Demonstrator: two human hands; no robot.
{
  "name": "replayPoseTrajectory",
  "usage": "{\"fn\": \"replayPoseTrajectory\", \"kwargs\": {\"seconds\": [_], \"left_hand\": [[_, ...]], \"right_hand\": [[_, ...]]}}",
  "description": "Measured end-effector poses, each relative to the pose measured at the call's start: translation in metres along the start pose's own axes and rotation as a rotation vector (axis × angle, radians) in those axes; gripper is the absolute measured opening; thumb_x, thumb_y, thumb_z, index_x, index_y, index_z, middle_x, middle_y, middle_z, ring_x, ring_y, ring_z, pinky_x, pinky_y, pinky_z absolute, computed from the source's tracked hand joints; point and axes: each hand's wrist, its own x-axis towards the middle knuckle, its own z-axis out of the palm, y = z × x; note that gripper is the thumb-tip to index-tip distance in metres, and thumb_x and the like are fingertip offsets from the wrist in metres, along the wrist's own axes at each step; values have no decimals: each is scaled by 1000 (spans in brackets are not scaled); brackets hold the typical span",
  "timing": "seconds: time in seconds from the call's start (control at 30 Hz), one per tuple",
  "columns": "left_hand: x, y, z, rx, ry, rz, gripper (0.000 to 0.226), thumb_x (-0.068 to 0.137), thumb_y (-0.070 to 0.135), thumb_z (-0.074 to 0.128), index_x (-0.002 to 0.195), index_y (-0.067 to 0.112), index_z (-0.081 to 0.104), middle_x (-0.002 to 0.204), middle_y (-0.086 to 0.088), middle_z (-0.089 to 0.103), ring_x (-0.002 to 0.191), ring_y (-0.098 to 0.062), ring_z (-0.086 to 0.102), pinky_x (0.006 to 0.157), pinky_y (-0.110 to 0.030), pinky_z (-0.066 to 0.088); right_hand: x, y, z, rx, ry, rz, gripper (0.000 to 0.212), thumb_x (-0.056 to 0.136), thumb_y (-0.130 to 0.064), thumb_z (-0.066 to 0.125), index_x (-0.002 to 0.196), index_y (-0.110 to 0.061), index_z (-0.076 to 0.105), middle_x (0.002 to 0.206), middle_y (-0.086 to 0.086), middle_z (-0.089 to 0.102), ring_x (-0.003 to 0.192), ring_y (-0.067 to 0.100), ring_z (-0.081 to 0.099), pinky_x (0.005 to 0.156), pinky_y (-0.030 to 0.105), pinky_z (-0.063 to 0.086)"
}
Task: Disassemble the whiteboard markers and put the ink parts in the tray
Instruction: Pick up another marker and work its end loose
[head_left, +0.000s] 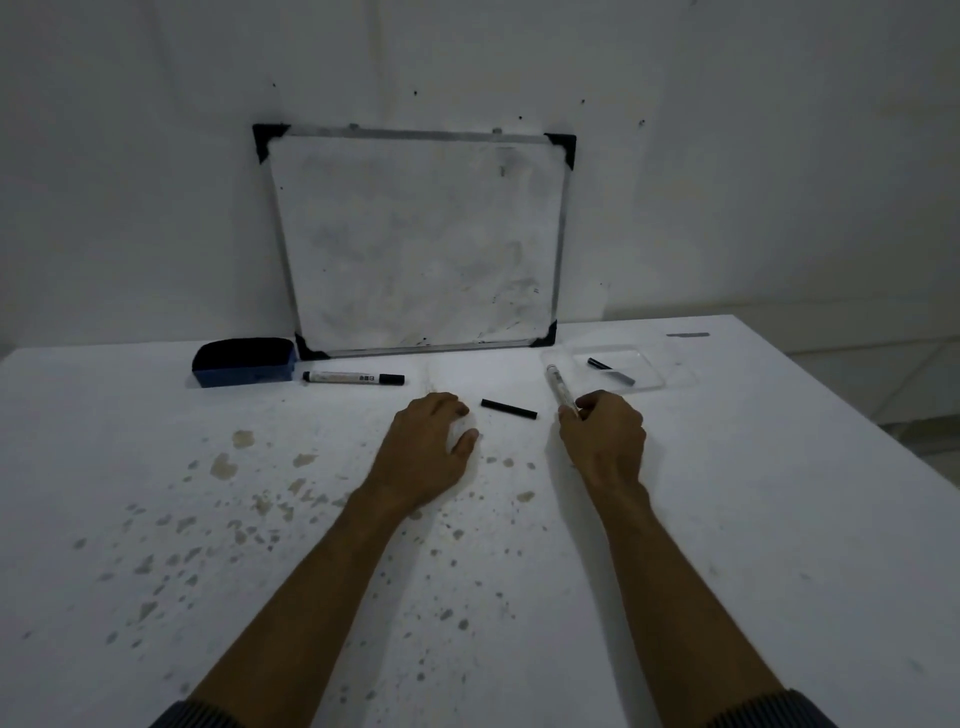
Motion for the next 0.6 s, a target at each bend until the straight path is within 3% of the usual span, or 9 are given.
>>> {"fn": "replayPoseTrajectory", "kwargs": {"seconds": [0.1, 0.23, 0.4, 0.5, 0.6], "left_hand": [[0, 1, -1, -27, -5, -17, 53, 94, 46, 51, 130, 9, 64, 134, -9, 64, 124, -27, 57, 107, -30, 34], [-6, 5, -6, -152, 42, -44, 36, 100, 33, 58, 126, 10, 64, 125, -6, 65, 118, -21, 58, 105, -30, 43], [-11, -1, -29, -293, 166, -143, 28, 102, 24, 61, 128, 15, 64, 122, 6, 61, 111, -8, 56, 95, -25, 47], [-3, -34, -51, -155, 243, -93, 24, 99, 12, 62, 122, 12, 67, 120, -3, 65, 110, -13, 56, 96, -24, 42], [11, -80, -74, 26, 242, -111, 23, 94, 0, 63, 115, 6, 72, 117, -15, 69, 109, -33, 62, 96, -39, 47]], "right_hand": [[-7, -1, 0, 2, 22, -51, 40, 87, -33, 76, 118, -7, 68, 113, 13, 68, 105, 30, 65, 91, 42, 53], [-22, -11, 0, -23, 60, -239, 31, 87, -24, 76, 114, -11, 71, 108, 12, 67, 103, 30, 62, 94, 46, 52], [-51, -35, 16, 66, -227, -470, 20, 94, -22, 68, 113, -16, 72, 107, 3, 67, 92, 13, 63, 87, 31, 56], [-65, -48, 33, 61, -422, -498, 27, 95, -35, 67, 117, -20, 69, 110, 2, 65, 92, 13, 62, 87, 30, 54], [-74, -53, 56, 8, -400, -496, 40, 92, -49, 67, 122, -24, 68, 118, 2, 63, 107, 19, 62, 95, 36, 45]]}}
